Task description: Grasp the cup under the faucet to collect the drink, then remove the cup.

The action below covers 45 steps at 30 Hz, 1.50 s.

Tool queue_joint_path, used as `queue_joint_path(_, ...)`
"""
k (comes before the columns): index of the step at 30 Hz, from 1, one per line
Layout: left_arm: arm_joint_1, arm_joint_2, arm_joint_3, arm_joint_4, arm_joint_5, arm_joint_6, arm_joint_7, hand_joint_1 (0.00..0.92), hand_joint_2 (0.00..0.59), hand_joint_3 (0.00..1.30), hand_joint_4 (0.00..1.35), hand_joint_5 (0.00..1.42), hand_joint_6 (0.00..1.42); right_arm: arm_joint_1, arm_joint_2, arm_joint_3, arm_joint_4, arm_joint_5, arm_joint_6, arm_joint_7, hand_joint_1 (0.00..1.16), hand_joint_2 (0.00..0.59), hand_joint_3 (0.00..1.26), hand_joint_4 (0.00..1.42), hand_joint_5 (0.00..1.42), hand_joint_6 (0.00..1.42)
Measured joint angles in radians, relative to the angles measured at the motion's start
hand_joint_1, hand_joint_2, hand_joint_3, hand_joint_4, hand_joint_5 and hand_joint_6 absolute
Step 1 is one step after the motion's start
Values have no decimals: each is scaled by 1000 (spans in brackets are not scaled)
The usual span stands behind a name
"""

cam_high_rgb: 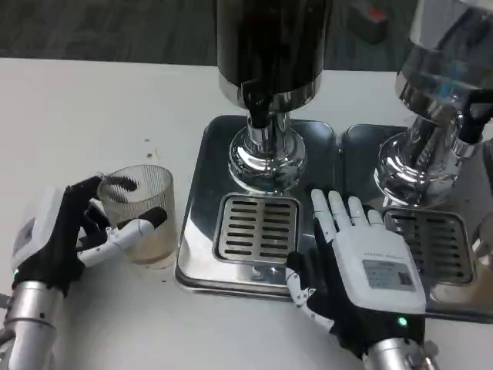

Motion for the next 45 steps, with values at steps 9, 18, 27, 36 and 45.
queue_joint_path(9, 0, -2, -1, -8, 5, -7, 18, 471, 67, 575, 689, 933, 1011, 1, 0, 2, 0, -5, 4, -10, 403, 535, 0, 0, 0, 31)
queue_joint_path(18, -32, -19, -1, -22, 10, -31, 18, 480, 59, 577, 689, 926, 996, 11, -2, 0, -5, -6, 20, -15, 403, 535, 0, 0, 0, 31)
queue_joint_path(27, -80, -35, -43, -19, 76, -39, 21, 482, 56, 577, 689, 918, 996, 29, -4, -18, -39, -7, 46, -31, 403, 535, 0, 0, 0, 31)
queue_joint_path(36, -170, -77, -159, 27, 198, -35, 73, 483, 55, 577, 689, 916, 996, 63, 4, -28, -56, -27, 76, -45, 403, 535, 0, 0, 0, 31)
queue_joint_path(45, -238, -119, -243, 61, 273, 3, 159, 481, 59, 573, 672, 908, 988, 84, 5, -28, -78, -37, 90, -47, 404, 535, 0, 0, 0, 32)
